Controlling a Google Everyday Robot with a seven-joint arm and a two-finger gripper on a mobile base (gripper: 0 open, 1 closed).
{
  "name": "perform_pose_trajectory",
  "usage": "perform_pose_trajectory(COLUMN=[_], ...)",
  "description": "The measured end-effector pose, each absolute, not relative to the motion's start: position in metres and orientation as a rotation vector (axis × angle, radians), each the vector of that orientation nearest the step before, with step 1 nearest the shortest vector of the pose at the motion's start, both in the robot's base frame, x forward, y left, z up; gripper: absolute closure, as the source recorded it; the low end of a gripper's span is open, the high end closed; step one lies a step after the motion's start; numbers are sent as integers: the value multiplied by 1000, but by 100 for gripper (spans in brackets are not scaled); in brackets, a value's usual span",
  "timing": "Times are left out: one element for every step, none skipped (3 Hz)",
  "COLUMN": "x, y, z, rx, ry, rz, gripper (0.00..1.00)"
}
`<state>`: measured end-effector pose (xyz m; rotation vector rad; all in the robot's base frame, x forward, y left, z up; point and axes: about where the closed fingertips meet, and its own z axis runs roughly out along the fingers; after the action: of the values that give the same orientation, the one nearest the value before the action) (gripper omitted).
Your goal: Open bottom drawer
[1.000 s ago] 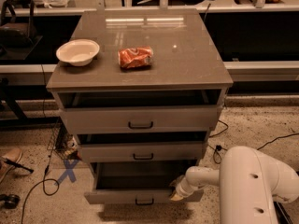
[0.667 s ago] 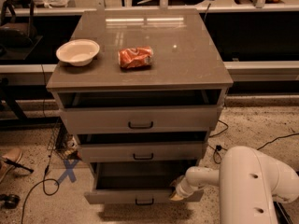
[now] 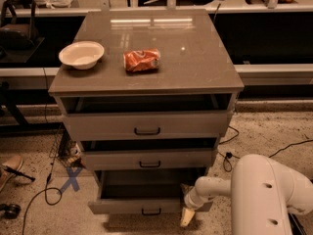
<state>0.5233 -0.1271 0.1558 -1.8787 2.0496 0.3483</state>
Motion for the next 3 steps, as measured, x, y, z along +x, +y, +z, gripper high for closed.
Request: perform_pose_trajectory(x=[514,507,501], y=[-125,-122,-118], z=[155,158,164], rx=[-1896,-1912,-1936], ry=[2052,2053,2043], rz=[368,366,359], gripper=[0,14,39])
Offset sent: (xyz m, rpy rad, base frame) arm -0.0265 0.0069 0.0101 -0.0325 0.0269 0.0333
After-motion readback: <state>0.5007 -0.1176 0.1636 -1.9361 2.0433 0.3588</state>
